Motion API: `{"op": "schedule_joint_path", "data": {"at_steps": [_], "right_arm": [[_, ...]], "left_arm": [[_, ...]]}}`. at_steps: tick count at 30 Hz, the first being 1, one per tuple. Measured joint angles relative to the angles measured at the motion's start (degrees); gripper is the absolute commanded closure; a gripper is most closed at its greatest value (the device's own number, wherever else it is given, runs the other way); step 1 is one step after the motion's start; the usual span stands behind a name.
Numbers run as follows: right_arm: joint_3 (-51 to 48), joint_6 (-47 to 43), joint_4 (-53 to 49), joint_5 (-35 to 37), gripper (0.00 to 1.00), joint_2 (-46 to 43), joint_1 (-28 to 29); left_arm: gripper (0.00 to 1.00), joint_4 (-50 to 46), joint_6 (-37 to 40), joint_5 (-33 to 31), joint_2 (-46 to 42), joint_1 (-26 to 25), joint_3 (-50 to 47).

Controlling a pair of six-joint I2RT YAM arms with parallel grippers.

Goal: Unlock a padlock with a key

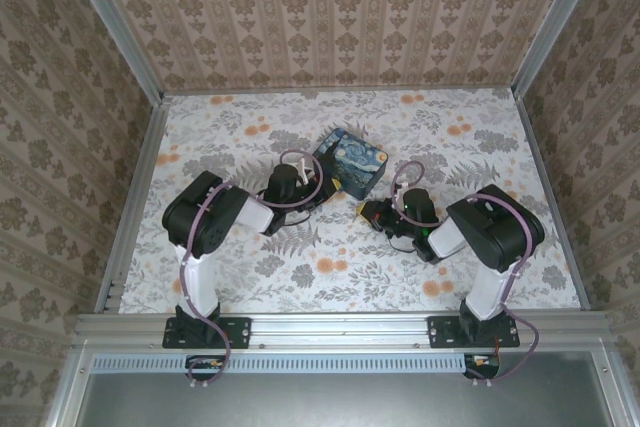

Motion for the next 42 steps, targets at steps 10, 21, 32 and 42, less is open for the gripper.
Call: {"op": "schedule_joint_path", "data": {"at_steps": [10,21,32,42], "right_arm": [[0.8,3.6,2.7,3.1,1.00,1.3,1.6],[2.6,5.3,2.8,5.8,1.00,1.4,3.0],[4.9,5.7,2.6,6.4,1.00,3.6,3.0],[6.4,6.4,2.1,7.2,1.00,4.0,3.1]], "left_arm": [[1.00,6.8,-8.1,0.3,0.1,0.0,-2.7],[1.00,11.5,-13.0,0.0,1.7,-0.1,-3.8],[1.00,12.1,-13.4,-0.4,1.7,-0.5,-3.8],[1.00,12.1,-13.5,-0.9,1.8,-0.8,-3.8]]}}
